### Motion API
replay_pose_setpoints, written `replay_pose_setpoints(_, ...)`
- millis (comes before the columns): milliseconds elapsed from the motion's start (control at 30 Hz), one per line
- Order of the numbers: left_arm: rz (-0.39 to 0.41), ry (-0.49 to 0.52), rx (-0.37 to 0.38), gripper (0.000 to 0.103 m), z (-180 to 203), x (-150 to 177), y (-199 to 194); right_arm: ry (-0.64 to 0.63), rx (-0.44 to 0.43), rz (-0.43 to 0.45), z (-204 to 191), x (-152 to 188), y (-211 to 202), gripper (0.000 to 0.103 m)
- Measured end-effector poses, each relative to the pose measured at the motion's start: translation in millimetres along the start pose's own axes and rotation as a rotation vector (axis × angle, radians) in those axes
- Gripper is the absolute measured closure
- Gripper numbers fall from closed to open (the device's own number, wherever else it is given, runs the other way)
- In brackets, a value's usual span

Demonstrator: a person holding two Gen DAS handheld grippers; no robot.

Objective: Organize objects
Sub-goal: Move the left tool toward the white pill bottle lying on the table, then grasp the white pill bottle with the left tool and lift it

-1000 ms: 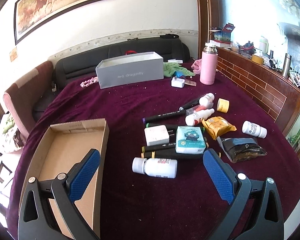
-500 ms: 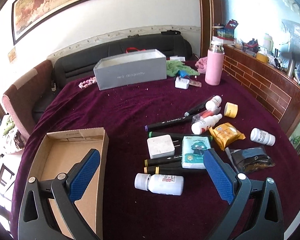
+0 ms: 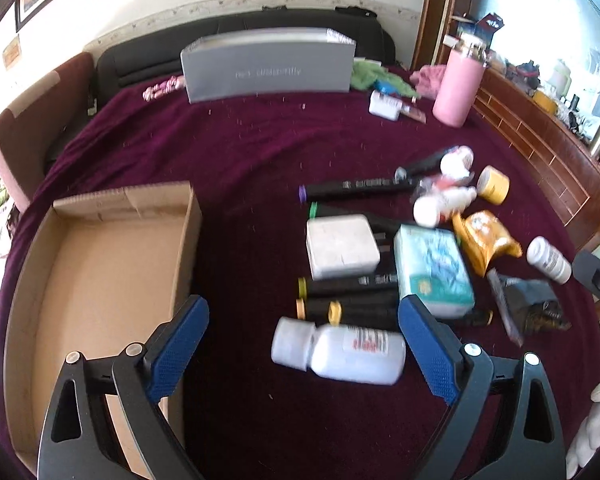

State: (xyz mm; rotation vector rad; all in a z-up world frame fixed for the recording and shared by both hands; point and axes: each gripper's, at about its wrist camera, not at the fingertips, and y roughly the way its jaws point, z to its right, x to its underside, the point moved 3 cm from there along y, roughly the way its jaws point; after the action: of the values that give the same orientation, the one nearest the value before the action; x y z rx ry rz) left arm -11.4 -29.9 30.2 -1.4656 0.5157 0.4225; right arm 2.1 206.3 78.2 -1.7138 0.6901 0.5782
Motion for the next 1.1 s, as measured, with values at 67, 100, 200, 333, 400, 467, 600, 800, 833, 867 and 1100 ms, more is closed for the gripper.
replay_pose_setpoints(67, -0.013, -0.031, -0.024, 0.01, 0, 9, 0, 0.005, -0.01, -0.012, -1, 5, 3, 0.0)
replay_pose_setpoints(100, -0.007, -0.04, -0.018, 0.01, 0, 13, -2, 0.0, -0.01, -0.014, -3, 8, 5, 0.0)
replay_pose_setpoints(200, 0.018, -0.04, -0.063, 0.01, 2, 23, -11, -0.014, -0.012, -0.015, -7, 13, 5, 0.0)
replay_pose_setpoints(333, -0.036, -0.063, -0.053, 0.01, 4, 29, 1, -0.012, -0.019, -0.018, -11, 18, 6, 0.0)
replay_pose_setpoints(400, -0.055, -0.095, -0.015, 0.01, 5, 28, 6, 0.001, -0.026, -0.024, -12, 20, 9, 0.0)
replay_pose_setpoints(467, -0.046, -0.1, 0.005, 0.01, 8, 22, 7, 0.01, -0.04, -0.034, -14, 23, 9, 0.0)
replay_pose_setpoints(600, -0.057, -0.009, 0.111, 0.016, 30, 19, 10, 0.016, -0.046, -0.043, -16, 27, 9, 0.0)
replay_pose_setpoints(800, -0.087, 0.184, 0.203, 0.016, 55, 43, 0, 0.029, -0.042, -0.038, -12, 27, 5, 0.0)
replay_pose_setpoints(833, -0.087, 0.196, 0.203, 0.016, 53, 45, 0, 0.033, -0.043, -0.039, -11, 27, 5, 0.0)
replay_pose_setpoints(867, -0.081, 0.203, 0.196, 0.016, 53, 45, 0, 0.035, -0.043, -0.041, -10, 28, 6, 0.0)
replay_pose_setpoints(1100, 0.028, 0.216, 0.238, 0.016, 55, 28, -3, 0.049, -0.053, -0.059, -7, 34, 11, 0.0)
